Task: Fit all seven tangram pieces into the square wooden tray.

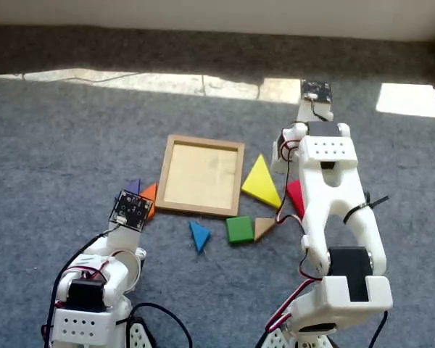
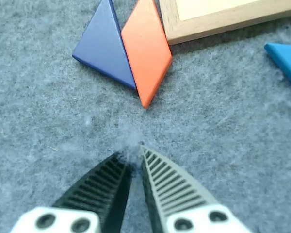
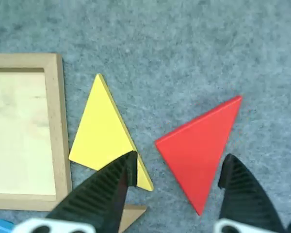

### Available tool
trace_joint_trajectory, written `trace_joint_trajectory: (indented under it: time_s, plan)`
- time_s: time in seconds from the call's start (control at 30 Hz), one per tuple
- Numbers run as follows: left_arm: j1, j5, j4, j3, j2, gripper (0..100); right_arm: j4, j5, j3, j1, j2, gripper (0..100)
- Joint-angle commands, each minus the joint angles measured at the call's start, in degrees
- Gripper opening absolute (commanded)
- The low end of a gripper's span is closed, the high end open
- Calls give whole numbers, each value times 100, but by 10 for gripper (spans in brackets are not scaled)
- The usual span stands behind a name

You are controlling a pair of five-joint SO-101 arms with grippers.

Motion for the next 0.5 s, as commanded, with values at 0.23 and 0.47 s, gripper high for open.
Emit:
trace_joint_trajectory:
  time_s: [0.23,0.47]
  plan:
    - [-66,44,9,119,-189,7,-110,-26,-207,-57,1059,405]
    - [-66,44,9,119,-189,7,-154,-316,-611,189,1455,405]
